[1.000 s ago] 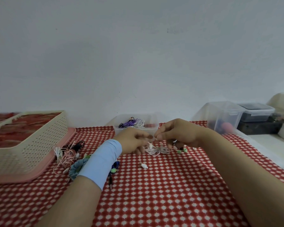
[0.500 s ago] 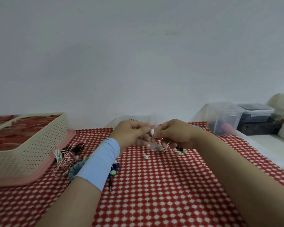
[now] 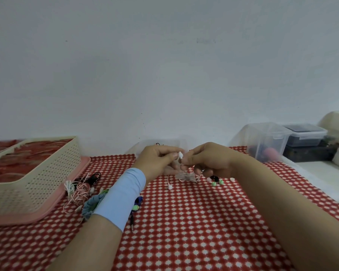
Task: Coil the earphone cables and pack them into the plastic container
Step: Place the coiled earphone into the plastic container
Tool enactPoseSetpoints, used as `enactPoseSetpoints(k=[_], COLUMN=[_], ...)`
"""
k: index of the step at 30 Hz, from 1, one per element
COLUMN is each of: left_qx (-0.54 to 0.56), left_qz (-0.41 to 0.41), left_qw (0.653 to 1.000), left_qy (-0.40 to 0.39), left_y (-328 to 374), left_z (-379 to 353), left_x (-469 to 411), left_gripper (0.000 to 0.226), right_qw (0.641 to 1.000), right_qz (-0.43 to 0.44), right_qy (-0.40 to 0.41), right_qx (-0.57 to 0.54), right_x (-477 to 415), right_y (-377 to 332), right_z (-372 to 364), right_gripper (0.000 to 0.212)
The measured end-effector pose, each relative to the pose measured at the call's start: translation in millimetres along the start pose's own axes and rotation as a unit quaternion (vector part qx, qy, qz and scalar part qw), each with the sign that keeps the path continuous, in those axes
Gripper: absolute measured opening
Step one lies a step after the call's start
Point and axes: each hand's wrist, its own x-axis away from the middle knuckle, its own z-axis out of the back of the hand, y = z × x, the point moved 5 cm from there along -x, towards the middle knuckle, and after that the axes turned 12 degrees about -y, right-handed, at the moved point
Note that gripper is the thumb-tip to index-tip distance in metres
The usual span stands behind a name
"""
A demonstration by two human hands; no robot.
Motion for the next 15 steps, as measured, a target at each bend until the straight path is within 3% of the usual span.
enactPoseSetpoints(k=[4, 7, 15], left_qx=[-0.027, 0.052, 0.133], left_qz=[0.000, 0.029, 0.049], left_qw=[0.999, 0.997, 0.990], left_qy=[0.030, 0.051, 0.000], left_y=[-0.3, -6.2, -8.0], left_z=[6.3, 11.6, 5.9], left_x=[0.4, 1.8, 2.7], left_gripper=[0.016, 0.014, 0.020], right_qw=[1.000, 0.997, 0.990], right_qz=[0.005, 0.016, 0.054], right_qy=[0.020, 0.052, 0.010], right_qx=[-0.019, -0.046, -0.129], right_x=[-0.7, -0.2, -6.0], right_y=[0.6, 0.8, -0.9], right_z=[2.6, 5.6, -3.7], right_gripper=[0.009, 0.012, 0.015])
